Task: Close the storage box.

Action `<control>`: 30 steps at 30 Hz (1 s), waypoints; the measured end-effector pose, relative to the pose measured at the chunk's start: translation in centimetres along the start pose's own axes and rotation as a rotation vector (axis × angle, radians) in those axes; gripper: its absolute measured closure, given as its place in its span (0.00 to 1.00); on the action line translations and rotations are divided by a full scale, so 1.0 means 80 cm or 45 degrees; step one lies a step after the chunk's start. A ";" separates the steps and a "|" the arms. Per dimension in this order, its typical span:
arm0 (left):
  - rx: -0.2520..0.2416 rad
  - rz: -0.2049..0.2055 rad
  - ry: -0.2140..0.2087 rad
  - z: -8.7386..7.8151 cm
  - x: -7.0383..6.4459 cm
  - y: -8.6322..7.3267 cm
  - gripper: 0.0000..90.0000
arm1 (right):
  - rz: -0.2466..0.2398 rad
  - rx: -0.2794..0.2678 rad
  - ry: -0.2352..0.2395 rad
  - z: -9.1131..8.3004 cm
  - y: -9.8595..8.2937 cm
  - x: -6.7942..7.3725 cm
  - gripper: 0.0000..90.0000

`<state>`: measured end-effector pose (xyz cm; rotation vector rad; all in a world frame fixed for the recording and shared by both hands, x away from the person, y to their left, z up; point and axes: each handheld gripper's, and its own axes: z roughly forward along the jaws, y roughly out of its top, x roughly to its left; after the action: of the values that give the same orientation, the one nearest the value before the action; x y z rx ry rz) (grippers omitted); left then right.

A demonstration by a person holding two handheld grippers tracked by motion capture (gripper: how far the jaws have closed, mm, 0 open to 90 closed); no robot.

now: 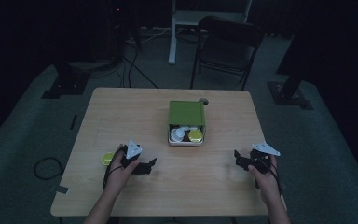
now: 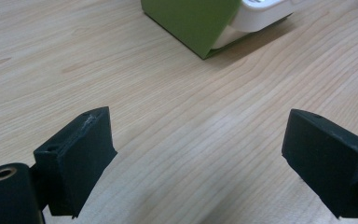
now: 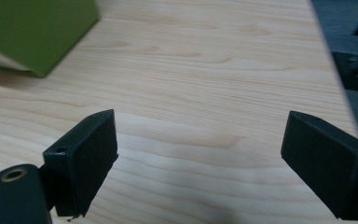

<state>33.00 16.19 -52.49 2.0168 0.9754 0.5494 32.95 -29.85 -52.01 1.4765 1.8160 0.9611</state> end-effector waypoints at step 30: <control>0.161 -0.141 0.172 -0.021 -0.026 -0.030 0.18 | 0.092 0.140 -0.344 -0.019 -0.033 -0.007 0.11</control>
<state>29.59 16.25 -53.56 2.0420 1.2228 0.5823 30.42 -30.94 -53.36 1.6610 1.6509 0.6657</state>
